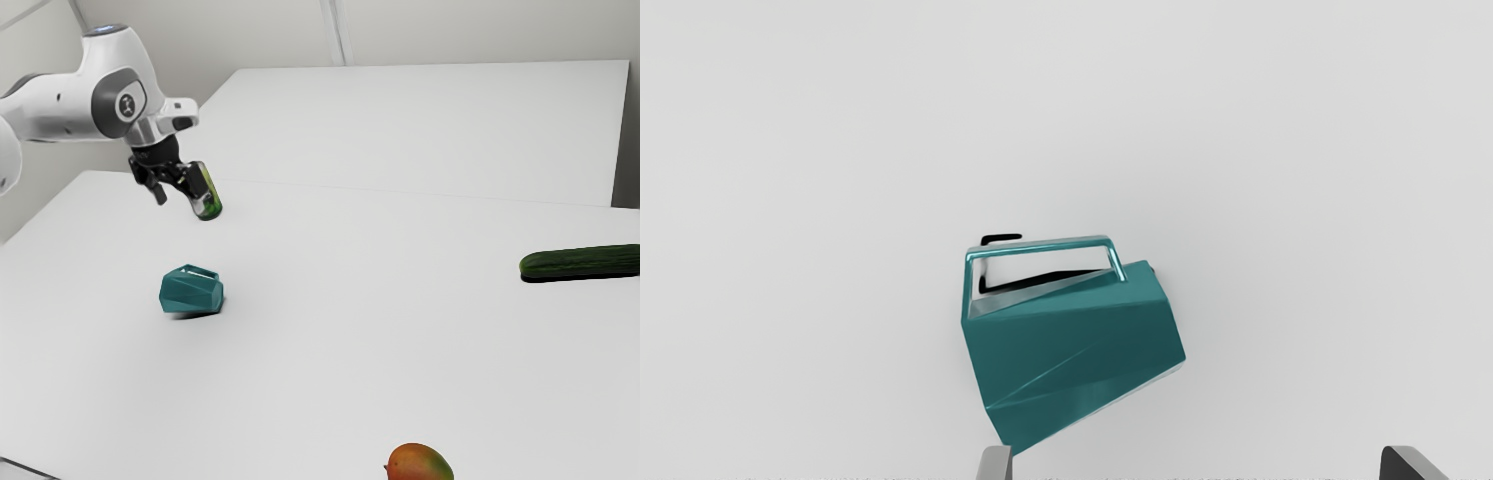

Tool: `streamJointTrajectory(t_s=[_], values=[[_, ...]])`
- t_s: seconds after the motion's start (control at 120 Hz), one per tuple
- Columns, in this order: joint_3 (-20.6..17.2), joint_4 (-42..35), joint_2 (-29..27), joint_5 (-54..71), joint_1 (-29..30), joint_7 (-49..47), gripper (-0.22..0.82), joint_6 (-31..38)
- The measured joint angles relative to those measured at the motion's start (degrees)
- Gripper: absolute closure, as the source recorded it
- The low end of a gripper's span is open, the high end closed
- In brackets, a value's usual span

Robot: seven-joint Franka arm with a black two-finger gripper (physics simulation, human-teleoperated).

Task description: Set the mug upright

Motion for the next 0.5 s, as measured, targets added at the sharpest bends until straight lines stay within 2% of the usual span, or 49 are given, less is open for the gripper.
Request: streamJointTrajectory(t_s=[0.167,0.333,0.5], values=[[0.6,-2.6,-0.6,-0.6,-0.2,-0.8,0.0,-0.2],[-1.0,-2.0,1.8,-4.8,6.4,-0.2,0.0,-0.3],[-3.6,2.1,8.2,-10.3,13.2,4.4,0.0,-1.4]])
